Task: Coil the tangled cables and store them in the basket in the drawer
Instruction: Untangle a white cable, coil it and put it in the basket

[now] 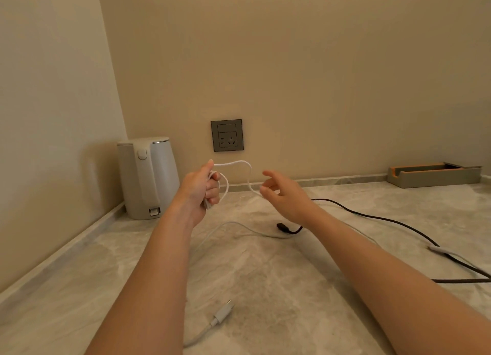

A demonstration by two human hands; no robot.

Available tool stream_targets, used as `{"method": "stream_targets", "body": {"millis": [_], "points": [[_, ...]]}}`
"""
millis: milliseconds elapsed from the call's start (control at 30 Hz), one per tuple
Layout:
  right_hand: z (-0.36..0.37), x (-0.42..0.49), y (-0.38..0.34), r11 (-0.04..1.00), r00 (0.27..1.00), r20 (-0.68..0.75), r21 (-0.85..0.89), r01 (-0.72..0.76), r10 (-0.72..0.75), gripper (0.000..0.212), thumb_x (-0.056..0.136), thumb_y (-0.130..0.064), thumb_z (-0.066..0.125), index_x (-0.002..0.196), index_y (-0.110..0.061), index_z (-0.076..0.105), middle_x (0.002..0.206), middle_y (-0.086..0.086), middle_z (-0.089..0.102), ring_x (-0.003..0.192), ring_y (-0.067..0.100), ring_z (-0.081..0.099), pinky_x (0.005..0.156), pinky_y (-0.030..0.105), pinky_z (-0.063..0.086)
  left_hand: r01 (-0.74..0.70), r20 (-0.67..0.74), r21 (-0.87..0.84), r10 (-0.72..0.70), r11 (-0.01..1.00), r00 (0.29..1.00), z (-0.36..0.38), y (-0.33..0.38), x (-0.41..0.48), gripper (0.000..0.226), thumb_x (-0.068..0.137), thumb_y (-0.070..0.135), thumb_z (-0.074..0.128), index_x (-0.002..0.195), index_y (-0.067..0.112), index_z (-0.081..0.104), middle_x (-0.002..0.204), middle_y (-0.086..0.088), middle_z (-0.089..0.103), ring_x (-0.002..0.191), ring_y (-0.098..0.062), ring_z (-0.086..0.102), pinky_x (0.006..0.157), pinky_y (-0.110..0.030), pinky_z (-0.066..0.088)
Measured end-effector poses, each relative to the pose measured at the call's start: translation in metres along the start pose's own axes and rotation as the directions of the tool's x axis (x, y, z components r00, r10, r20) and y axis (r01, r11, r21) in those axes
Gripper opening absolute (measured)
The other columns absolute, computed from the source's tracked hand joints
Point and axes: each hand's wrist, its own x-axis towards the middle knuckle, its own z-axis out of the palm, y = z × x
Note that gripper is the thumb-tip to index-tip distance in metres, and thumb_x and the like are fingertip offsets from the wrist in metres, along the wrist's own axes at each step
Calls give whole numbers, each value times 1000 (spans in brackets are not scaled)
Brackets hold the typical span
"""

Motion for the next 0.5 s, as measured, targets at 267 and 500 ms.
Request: {"method": "stream_targets", "body": {"millis": [267, 500], "points": [[8, 3, -21, 979, 964, -259, 174, 104, -57, 49, 99, -23, 44, 145, -11, 29, 143, 5, 34, 132, 14, 34, 109, 28, 29, 47, 170, -58, -37, 997, 985, 3, 3, -4, 43, 102, 35, 35, 66, 12, 42, 35, 10, 25, 27, -2, 23, 31, -16, 23], [3, -2, -42, 960, 944, -195, -134, 244, -267, 34, 100, -21, 42, 130, -7, 52, 128, 8, 54, 120, 19, 45, 101, 28, 31, 73, 372, -48, -50, 996, 927, 7, 8, -12, 50, 100, 36, 34, 58, 12, 47, 32, 10, 26, 24, -1, 22, 29, -14, 21]]}}
